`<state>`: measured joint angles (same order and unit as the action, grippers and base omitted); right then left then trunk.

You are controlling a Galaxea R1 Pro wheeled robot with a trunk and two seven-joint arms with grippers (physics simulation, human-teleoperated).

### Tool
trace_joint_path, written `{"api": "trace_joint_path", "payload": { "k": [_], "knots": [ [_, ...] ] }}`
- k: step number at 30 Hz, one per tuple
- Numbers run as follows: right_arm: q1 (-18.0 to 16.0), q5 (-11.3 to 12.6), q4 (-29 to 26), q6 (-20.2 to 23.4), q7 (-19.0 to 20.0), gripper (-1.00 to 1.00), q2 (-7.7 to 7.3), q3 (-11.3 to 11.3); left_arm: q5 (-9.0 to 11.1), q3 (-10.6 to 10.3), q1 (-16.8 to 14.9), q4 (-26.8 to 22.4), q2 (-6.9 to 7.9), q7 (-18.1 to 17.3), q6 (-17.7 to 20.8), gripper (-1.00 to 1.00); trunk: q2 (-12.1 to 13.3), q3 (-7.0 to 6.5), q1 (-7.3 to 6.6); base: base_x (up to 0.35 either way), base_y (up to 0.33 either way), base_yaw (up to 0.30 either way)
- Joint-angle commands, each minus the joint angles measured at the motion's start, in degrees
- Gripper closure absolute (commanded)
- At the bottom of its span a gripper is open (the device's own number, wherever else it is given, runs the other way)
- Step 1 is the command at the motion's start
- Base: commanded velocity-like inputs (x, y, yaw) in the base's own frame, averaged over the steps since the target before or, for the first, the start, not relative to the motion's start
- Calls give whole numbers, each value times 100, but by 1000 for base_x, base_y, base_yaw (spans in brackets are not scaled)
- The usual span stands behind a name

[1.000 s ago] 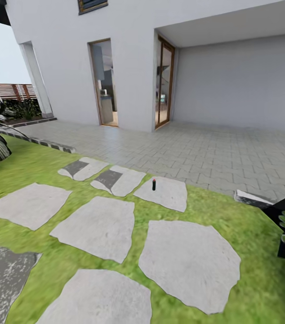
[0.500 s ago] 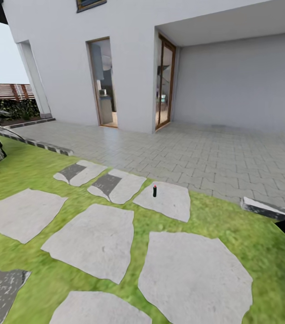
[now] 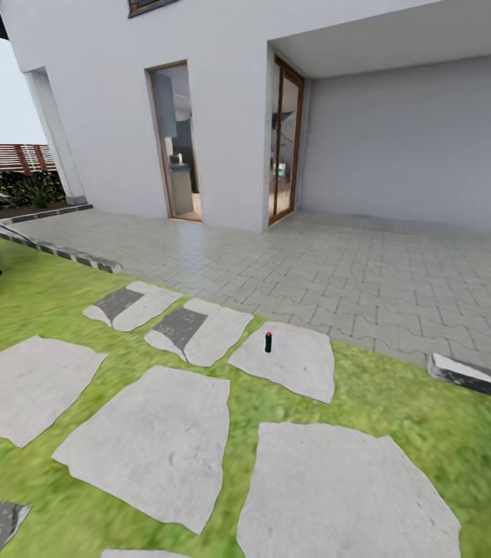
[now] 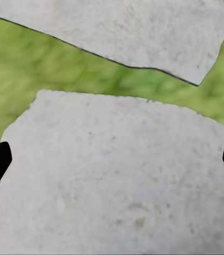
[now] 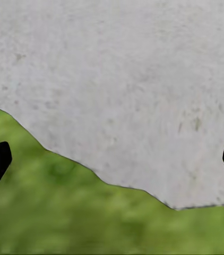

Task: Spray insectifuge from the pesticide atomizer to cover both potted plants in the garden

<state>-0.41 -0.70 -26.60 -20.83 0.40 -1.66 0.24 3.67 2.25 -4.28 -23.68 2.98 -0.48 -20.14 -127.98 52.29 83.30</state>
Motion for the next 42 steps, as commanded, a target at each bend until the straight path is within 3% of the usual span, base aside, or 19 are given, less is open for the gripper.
{"api": "trace_joint_path", "payload": {
  "k": [1, 25, 42],
  "knots": [
    [-3, -6, 3, -17, 4, -100, -1, 2, 39, -5, -3, 4, 0, -5, -17, -100, -2, 5, 2, 339, 58, 0],
    [-3, -9, -3, -17, 4, -100, -10, 2, 38, -3, -3, 4, 0, -5, -16, -100, -2, 5, 2, 332, 142, 0],
    [-3, -10, 6, -17, 4, -100, -10, 2, 38, -5, -3, 4, 0, -5, -19, -100, -2, 5, 2, 333, 46, 0]
  ]
}}
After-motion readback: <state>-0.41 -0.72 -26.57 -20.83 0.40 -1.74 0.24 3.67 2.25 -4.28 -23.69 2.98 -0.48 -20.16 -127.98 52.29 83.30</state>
